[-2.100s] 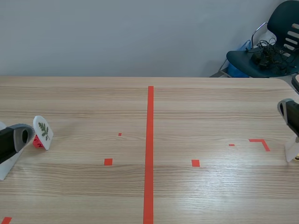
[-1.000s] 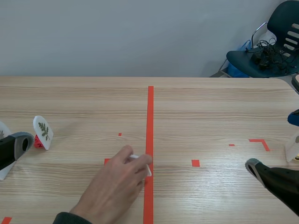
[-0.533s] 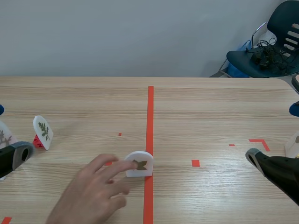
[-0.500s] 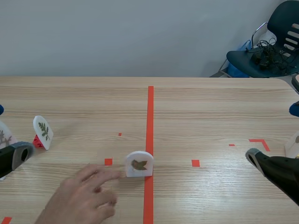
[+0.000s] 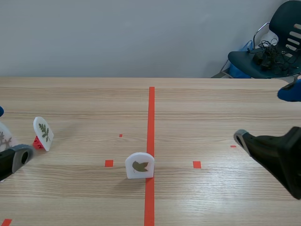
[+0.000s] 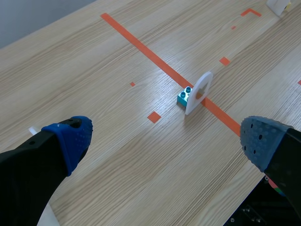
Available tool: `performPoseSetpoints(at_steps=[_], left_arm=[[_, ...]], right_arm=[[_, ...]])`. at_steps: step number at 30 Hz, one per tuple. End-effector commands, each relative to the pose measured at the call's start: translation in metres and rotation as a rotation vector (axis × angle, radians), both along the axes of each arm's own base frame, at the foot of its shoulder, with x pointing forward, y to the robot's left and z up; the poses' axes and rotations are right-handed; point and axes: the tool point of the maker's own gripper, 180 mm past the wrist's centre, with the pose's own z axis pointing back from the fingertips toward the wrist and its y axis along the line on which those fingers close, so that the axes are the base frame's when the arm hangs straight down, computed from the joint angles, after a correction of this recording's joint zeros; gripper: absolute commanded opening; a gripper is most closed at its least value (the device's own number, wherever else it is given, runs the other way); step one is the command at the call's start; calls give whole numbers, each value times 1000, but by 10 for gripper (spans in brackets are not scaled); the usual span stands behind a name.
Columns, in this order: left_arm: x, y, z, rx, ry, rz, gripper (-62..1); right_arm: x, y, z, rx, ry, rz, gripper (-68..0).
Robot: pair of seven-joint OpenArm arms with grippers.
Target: Do the leaf sorting experiment
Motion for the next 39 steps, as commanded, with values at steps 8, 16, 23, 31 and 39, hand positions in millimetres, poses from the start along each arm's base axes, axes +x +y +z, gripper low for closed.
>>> performPoseSetpoints(at_steps=[8,16,23,31,39], left_arm=[[0,-4,4,-27,-10,-1,14],[0,-4,4,-27,-10,-1,14],[1,-4,4,-28,-11,-1,14],[1,-4,4,-28,-11,-1,14],[1,-4,4,-28,-11,-1,14]], right_arm=[[22,32,-51,124,67,66,4],[39,91,-95,129,71,194,4],[54,138,-130,165,104,241,4],[46,172,-156,140,152,317,-137],[45,170,-161,107,159,321,-461]])
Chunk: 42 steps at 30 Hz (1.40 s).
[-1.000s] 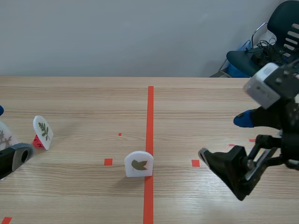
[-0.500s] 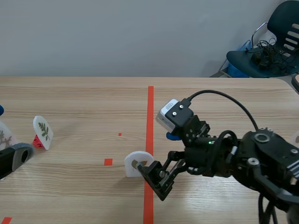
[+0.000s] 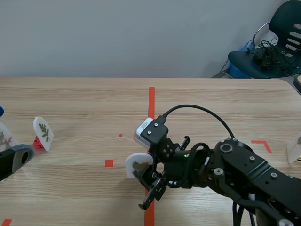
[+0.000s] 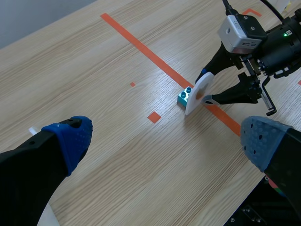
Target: Do the leaf sorting experiment
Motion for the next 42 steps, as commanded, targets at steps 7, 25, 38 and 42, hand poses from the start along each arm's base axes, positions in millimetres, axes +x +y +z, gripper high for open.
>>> performPoseSetpoints(at_steps=[7,25,38,42], left_arm=[[2,-4,6,-32,-18,-1,14],[2,-4,6,-33,-21,-1,14],[2,-4,6,-33,-21,0,14],[2,-4,6,-33,-21,0,14]], right_arm=[[17,-3,30,7,-72,-7,-625],[34,-223,67,-126,-96,-766,-625],[29,-299,31,-62,-39,-1036,-625],[32,-309,21,-56,-28,-1060,-625]])
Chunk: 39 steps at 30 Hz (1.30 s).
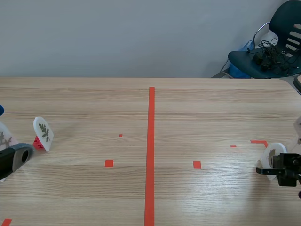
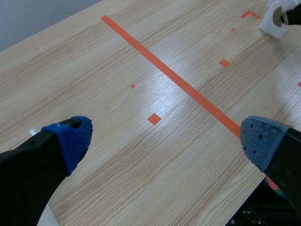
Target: Do the leaf sorting experiment
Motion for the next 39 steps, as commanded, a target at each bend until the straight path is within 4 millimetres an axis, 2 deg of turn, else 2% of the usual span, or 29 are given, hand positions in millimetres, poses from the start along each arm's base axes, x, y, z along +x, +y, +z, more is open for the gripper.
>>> performPoseSetpoints(at_steps=[1,9,11,16,20,23,26,30,33,36,39], left_arm=[[2,-4,5,-28,-16,0,14],[2,-4,5,-28,-16,0,14],[2,-4,5,-28,-16,0,14],[2,-4,5,-28,-16,0,14],[2,-4,5,-28,-16,0,14],[2,-4,5,-28,-16,0,14],[2,-4,5,-29,-16,0,14],[2,-4,7,-40,-17,1,14],[3,-5,10,-51,-30,0,14],[3,-5,10,-54,-32,0,14],[3,-5,10,-53,-32,0,14]], right_arm=[[17,-11,22,-29,-74,-9,-625],[12,-45,19,-40,-90,-104,-615],[12,-48,21,-42,-93,-112,-558],[15,-48,24,-41,-107,-99,-344],[17,-44,32,-12,-122,-70,-318],[24,-40,54,33,-159,-32,-293],[34,-42,93,26,-222,10,-288],[46,-41,154,-81,-271,104,-264],[49,-33,179,-188,-237,193,-231],[47,-7,190,-233,-236,304,-225],[35,36,189,-230,-219,452,-172]])
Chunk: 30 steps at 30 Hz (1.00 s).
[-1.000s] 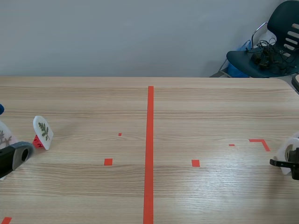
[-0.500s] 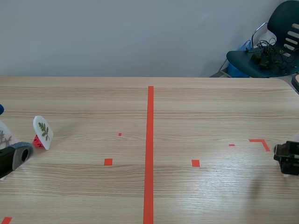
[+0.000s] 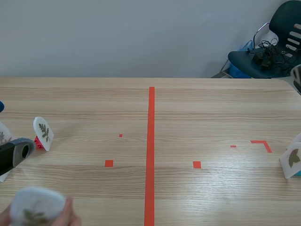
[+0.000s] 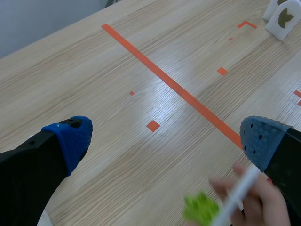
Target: Do the leaf sorting experiment
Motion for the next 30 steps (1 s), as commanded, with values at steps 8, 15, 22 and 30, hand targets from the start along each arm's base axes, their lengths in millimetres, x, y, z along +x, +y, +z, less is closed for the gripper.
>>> performPoseSetpoints(at_steps=[8,15,22,30], left_arm=[[1,-3,3,-18,-10,-1,14],[1,-3,4,-22,-10,-1,14],[1,-3,4,-22,-10,-1,14],[1,-3,4,-24,-13,-1,14]], right_arm=[[-75,122,15,-43,8,358,-15],[-98,121,-5,-18,95,292,4],[-96,119,-4,-10,75,269,4],[-96,119,-3,-2,69,265,4]])
